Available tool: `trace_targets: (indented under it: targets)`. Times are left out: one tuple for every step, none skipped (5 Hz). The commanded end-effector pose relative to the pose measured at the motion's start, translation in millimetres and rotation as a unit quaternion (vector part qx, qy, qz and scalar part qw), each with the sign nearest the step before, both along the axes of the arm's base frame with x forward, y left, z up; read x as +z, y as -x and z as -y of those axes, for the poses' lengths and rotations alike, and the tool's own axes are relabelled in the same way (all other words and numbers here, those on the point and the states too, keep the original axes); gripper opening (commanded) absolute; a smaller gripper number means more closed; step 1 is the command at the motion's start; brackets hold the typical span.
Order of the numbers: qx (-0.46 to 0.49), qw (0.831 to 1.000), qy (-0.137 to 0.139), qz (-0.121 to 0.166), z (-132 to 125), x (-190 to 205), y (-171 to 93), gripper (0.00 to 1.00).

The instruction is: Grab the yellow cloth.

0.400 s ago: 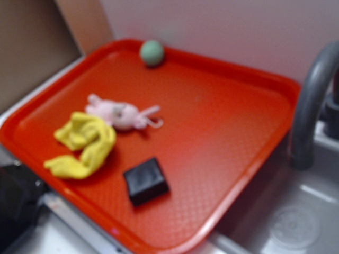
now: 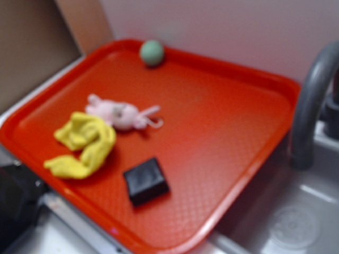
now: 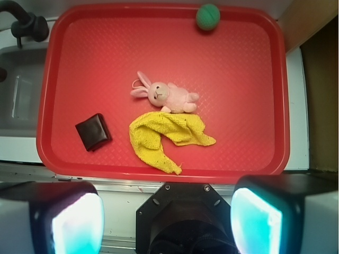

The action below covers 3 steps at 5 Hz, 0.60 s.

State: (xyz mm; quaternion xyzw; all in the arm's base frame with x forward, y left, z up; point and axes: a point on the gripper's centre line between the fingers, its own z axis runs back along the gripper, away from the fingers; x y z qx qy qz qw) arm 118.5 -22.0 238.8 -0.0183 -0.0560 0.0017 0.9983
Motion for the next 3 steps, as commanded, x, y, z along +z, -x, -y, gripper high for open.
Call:
trace_targets:
  targets:
    - [0.046,0.997,-0.002,0.060,8,-93,-42,1.00]
    - [0.061,0.997,0.026,0.042,12,-143,-47,1.00]
    - [0.050,0.998,0.018,0.018,22,-178,-44,1.00]
